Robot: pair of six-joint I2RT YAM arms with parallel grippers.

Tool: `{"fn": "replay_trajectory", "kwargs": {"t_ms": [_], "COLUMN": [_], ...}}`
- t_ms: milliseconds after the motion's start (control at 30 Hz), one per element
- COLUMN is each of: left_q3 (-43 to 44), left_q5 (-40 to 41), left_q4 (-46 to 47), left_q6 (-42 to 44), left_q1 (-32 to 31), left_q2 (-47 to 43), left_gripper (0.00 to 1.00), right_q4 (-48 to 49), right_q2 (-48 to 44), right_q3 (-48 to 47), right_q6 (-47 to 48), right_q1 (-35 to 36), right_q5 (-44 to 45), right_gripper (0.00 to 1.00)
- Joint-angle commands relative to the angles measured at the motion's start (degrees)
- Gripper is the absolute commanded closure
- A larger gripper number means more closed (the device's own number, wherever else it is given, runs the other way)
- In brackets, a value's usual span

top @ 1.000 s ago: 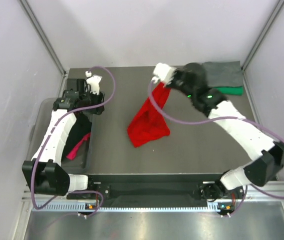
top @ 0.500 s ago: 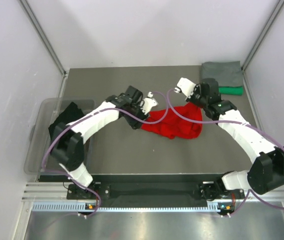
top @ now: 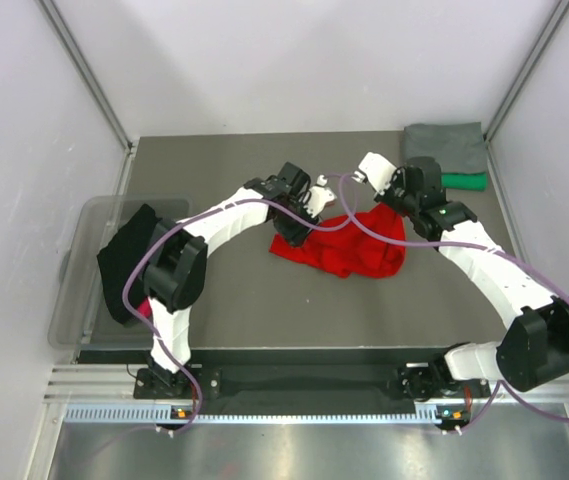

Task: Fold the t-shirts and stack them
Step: Flatten the tshirt out

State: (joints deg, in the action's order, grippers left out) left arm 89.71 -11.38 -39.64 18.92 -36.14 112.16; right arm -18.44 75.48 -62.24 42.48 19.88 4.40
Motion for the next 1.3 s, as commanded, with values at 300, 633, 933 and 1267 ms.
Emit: {"fn": "replay_trajectory", "kwargs": {"t_ms": [300,633,933,1267], "left_q3": [10.1,7.3,7.8,0.9], "left_q5": [-2.0,0.5,1.8,16.3], "left_q4": [-3.8,-2.9,-3.4,-0.5], "left_q6": [-2.9,-2.6,-2.1,5.1], "left_q1": [-1.4,-1.7,-1.7,-0.2], "left_q2": [8.2,8.7,8.6,-18.5], "left_gripper": [0.48,0.56,1.00,1.00], "right_q4": [2.9,3.7,3.8,-4.4], "right_q2": [-2.0,-2.2,-2.3,-3.0], "right_q3": [1.0,1.5,0.8,-11.9], "right_q6": [-2.1,-2.9,-3.6,-13.2], "right_q1": [-1.5,-2.2,-2.7,-7.8], "right_q5": [-1.9,-2.6,-2.6,-4.2], "right_gripper": [1.00,1.00,1.00,1.00]}}
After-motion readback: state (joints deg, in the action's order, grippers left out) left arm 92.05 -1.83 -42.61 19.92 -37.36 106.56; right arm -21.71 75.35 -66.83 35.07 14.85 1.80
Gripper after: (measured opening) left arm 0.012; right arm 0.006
